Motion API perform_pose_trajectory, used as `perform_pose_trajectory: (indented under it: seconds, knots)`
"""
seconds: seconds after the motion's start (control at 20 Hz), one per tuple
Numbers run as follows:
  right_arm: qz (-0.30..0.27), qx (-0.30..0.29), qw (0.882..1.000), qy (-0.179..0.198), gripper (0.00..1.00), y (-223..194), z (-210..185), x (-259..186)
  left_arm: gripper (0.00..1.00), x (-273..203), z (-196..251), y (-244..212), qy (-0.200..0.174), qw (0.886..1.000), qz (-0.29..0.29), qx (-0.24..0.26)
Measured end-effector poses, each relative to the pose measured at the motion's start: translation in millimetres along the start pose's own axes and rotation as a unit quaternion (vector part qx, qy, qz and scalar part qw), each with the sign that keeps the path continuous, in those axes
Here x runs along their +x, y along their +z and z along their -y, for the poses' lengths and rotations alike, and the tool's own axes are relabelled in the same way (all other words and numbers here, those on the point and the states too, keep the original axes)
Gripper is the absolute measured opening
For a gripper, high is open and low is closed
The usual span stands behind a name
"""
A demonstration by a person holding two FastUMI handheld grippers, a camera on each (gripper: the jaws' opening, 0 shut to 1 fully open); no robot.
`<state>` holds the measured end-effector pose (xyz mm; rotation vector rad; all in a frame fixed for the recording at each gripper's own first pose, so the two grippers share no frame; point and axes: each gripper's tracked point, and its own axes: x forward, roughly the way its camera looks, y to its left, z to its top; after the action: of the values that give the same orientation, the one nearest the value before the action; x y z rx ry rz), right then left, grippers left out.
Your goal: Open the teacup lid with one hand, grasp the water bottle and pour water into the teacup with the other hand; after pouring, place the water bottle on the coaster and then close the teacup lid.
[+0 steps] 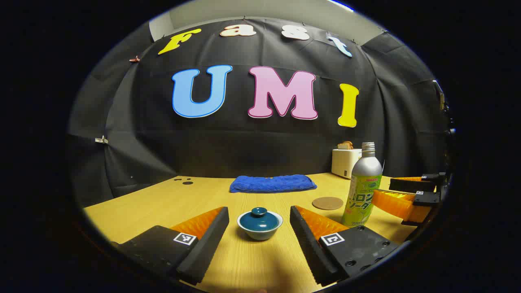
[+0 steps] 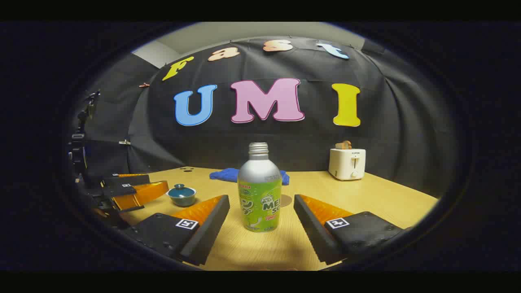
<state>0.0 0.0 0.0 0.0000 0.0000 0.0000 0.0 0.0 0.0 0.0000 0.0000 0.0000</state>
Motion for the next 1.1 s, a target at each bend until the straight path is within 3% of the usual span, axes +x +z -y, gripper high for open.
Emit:
perform_pose_trajectory:
  seconds: [0.35,1.1]
  knots:
    - [0.001,0.0,1.0,-0.016,0.98,-1,6,1,0.95,0,2,0,-0.005,1.0,0.0,0.0]
    - [0.0,0.0,1.0,-0.012,0.98,-1,5,2,0.95,10,-4,0,0.002,1.0,-0.001,0.0]
